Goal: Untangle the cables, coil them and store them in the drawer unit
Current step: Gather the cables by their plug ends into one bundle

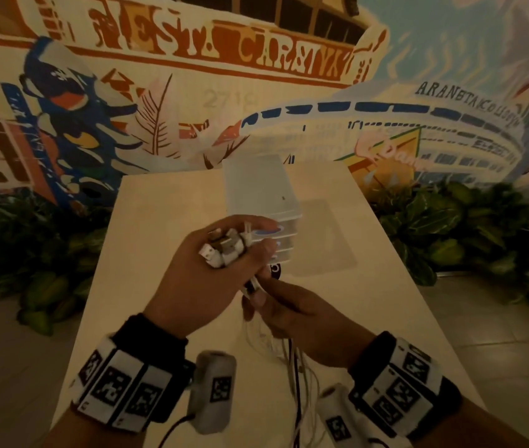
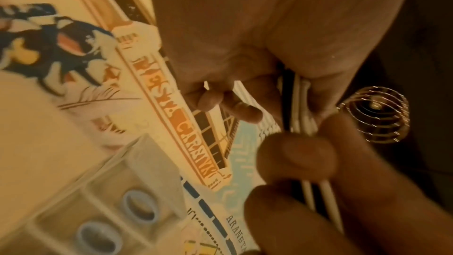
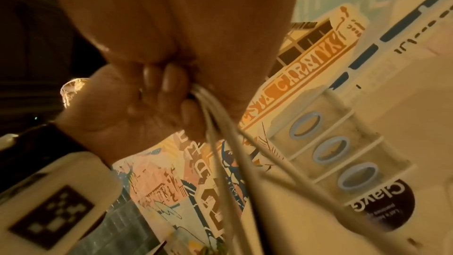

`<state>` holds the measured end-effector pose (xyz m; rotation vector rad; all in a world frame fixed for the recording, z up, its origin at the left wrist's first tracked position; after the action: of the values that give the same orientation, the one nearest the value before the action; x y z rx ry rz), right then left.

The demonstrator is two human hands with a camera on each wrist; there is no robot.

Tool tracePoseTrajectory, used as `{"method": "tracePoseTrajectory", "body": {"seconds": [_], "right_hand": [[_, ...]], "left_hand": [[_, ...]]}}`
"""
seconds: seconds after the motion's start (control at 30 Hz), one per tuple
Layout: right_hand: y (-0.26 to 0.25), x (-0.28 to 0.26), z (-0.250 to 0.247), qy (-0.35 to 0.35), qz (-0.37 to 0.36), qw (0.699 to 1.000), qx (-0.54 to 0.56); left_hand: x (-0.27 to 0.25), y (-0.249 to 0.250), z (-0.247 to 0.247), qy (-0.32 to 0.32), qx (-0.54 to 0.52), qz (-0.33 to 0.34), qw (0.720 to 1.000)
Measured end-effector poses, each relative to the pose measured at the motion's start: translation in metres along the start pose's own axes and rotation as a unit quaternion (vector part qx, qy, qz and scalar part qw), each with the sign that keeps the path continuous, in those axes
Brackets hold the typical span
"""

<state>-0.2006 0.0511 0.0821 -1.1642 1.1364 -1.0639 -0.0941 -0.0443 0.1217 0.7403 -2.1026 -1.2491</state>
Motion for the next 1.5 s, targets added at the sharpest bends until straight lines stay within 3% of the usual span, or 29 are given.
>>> {"method": "tracePoseTrajectory", "body": {"seconds": [0.1,0.27,0.4,0.5,0.63,0.73,0.83,1.0,1.07,1.17,1.23,1.3,1.4,1.5], "right_hand": [[0.005,0.001,-0.003,0.029,-0.028,0.997,-0.071],[0.025,0.005,-0.007,0.039,-0.032,0.990,-0.133],[0.036,0.006,0.002,0.007,0.009,0.984,-0.177],[0.039,0.007,0.005,0.021,0.012,0.993,-0.113],[0.075,0.003,0.010,0.008,0.096,0.995,0.021],[0.108,-0.004,0.019,0.008,0.138,0.981,0.137],[0.128,-0.009,0.026,-0.006,0.164,0.979,0.124],[0.134,-0.016,0.017,-0.039,0.135,0.987,-0.076],[0.136,-0.019,0.002,-0.012,0.127,0.983,-0.129],[0.135,-0.024,-0.046,0.161,0.089,0.982,-0.047],[0.144,-0.031,-0.091,0.298,0.094,0.948,-0.061],[0.160,-0.039,-0.125,0.358,0.156,0.914,-0.110],[0.194,-0.047,-0.144,0.311,0.263,0.901,-0.146],[0.214,-0.044,-0.133,0.223,0.291,0.896,-0.250]], "left_hand": [[0.001,-0.022,0.006,-0.016,-0.067,-0.063,0.996],[-0.010,-0.044,0.030,-0.138,-0.033,-0.148,0.979],[-0.010,-0.047,0.035,-0.168,-0.105,-0.150,0.969],[-0.010,-0.049,0.039,-0.141,-0.154,-0.172,0.963],[-0.005,-0.063,0.027,-0.025,-0.252,-0.176,0.951],[-0.016,-0.076,0.029,-0.062,-0.311,-0.216,0.923],[-0.028,-0.086,0.036,-0.092,-0.307,-0.228,0.919],[-0.038,-0.111,0.042,-0.065,-0.298,-0.272,0.913],[-0.042,-0.121,0.039,-0.039,-0.310,-0.293,0.904],[-0.049,-0.131,0.035,-0.020,-0.324,-0.325,0.888],[-0.053,-0.135,0.034,-0.018,-0.322,-0.338,0.884],[-0.056,-0.138,0.035,-0.019,-0.316,-0.348,0.882],[-0.059,-0.143,0.038,-0.020,-0.299,-0.360,0.883],[-0.057,-0.145,0.041,-0.032,-0.287,-0.363,0.886]]}}
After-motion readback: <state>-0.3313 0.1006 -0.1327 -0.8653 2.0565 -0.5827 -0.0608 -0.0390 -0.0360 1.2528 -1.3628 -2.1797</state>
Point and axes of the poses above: each hand's wrist, its own x-axis towards the middle knuckle, its own z-axis out of the palm, y = z × x, the point moved 4 cm from there along x, towards the middle knuckle, and after that the axes turned 14 degrees about x, right-handed, at the moved point
